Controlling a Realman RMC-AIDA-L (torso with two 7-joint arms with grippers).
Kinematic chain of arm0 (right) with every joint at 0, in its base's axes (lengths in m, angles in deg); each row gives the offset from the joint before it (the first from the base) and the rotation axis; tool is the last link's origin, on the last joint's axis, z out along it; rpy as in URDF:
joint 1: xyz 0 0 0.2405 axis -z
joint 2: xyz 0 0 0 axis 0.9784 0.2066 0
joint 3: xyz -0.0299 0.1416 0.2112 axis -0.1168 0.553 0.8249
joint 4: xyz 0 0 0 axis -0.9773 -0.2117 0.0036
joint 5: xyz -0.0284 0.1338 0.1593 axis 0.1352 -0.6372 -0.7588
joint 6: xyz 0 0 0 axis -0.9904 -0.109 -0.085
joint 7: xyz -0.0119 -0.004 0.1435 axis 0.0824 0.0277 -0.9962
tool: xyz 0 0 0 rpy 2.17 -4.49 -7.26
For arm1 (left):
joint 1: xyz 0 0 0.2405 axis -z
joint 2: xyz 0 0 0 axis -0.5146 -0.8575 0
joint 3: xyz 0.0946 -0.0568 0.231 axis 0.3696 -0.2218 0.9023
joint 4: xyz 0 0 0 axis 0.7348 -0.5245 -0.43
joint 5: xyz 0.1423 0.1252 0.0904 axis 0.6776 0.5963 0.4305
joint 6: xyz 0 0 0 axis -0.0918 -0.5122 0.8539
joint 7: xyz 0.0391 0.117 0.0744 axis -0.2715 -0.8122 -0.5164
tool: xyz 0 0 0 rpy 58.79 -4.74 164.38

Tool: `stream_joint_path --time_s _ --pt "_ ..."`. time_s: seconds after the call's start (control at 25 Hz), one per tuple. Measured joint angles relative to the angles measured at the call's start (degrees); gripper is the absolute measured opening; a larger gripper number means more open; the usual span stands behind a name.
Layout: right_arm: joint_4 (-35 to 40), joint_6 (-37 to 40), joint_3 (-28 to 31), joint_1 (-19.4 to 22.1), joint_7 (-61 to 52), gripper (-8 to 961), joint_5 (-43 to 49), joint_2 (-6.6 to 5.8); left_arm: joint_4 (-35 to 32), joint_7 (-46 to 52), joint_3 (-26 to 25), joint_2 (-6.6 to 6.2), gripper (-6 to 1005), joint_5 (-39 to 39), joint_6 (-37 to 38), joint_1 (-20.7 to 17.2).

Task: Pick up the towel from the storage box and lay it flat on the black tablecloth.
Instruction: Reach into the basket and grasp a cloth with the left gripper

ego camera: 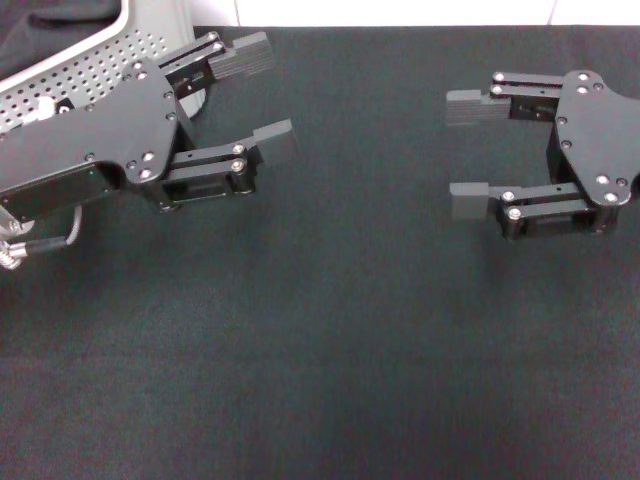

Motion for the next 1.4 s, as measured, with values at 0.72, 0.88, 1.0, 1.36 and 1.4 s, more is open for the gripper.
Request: stream_joint_path --time_s 0.72,0.88,1.0,1.36,1.4 --pt "-0.7 -4.2 -0.2 0.0 1.9 775 -0.1 0.02 3.9 -3.8 -8.4 -0.14 875 1.7 -6.2 0.1" --pt "-1.8 -5.6 -0.1 -0.1 2.9 774 -0.1 -0.04 4.2 -5.3 -13.3 -0.52 875 2.7 -9.6 0.0" --pt "-2.5 -7.0 0.0 -0.3 3.6 772 -0.1 -0.06 3.9 -7.4 -17.4 -0.47 874 3.3 -11.5 0.0" --pt "-3.8 -9.6 0.2 -0.7 4.8 769 0.0 -0.28 1.9 -18.8 -24.8 -0.18 875 3.2 -14.0 -1.6" --pt "-3.8 -9.9 0.2 -0.8 4.9 769 0.0 -0.27 1.9 -20.1 -25.4 0.09 875 3.2 -14.0 -1.7"
